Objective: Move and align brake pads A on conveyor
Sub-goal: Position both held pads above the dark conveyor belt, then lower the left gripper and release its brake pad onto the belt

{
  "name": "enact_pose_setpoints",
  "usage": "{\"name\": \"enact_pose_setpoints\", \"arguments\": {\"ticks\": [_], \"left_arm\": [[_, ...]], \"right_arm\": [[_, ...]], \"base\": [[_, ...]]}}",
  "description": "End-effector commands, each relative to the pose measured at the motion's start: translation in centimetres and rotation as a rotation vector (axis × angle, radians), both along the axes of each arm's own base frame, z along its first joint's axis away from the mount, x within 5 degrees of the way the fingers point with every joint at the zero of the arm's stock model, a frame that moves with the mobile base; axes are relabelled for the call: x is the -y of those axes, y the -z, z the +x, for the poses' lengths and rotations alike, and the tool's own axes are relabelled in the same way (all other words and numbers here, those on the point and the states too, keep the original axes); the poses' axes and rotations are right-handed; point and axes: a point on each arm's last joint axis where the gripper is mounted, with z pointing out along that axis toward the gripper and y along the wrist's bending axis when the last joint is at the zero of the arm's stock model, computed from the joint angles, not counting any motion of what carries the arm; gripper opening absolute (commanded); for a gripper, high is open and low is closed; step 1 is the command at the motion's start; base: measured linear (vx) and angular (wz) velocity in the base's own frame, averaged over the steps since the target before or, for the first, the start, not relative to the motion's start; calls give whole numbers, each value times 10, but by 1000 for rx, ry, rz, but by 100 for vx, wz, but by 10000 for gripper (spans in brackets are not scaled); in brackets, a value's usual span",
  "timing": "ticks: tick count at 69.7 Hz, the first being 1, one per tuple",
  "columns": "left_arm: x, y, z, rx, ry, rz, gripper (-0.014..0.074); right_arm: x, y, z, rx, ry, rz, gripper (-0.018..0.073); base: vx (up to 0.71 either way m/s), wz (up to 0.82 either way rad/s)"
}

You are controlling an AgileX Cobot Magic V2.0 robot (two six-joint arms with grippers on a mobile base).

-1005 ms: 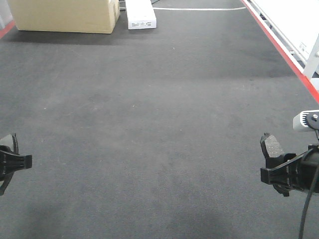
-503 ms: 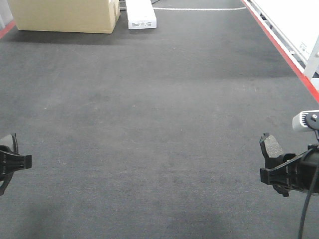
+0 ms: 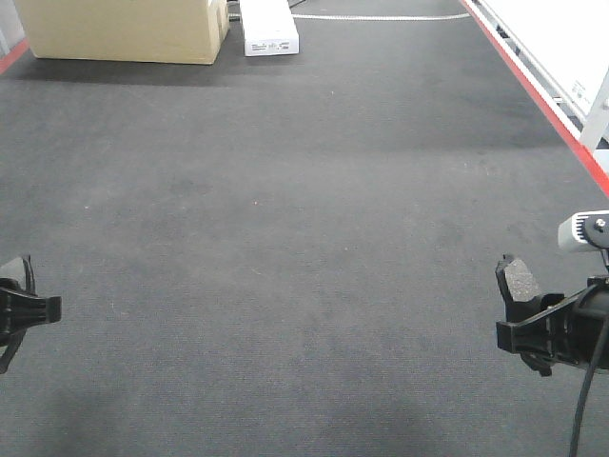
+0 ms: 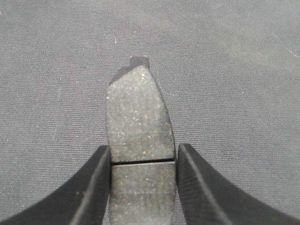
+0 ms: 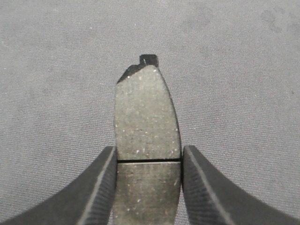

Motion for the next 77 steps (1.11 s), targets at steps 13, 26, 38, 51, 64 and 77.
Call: {"name": "enact_pose_setpoints", "arguments": {"ticks": [13,26,38,51,64,77], "left_arm": [[3,-16,4,117,22,-21,132],[4,-18,6,135,23,-34,132],[11,-17,9,148,50,-68,132],[37,-13,30,92,139,-132,135],[71,-7,69,38,189,-179,146],[87,18,107,-61,173,-180,149]], "right_arm": [[0,-18,5,118,-1,17,13],[0,-18,5,118,-1,17,13],[0,-18,5,118,-1,17,13],[0,-18,5,118,-1,17,13],[0,-18,5,118,-1,17,13],[0,-18,5,118,-1,17,13]], "base": [[0,0],[0,0],[0,0],[0,0],[0,0],[0,0]]}}
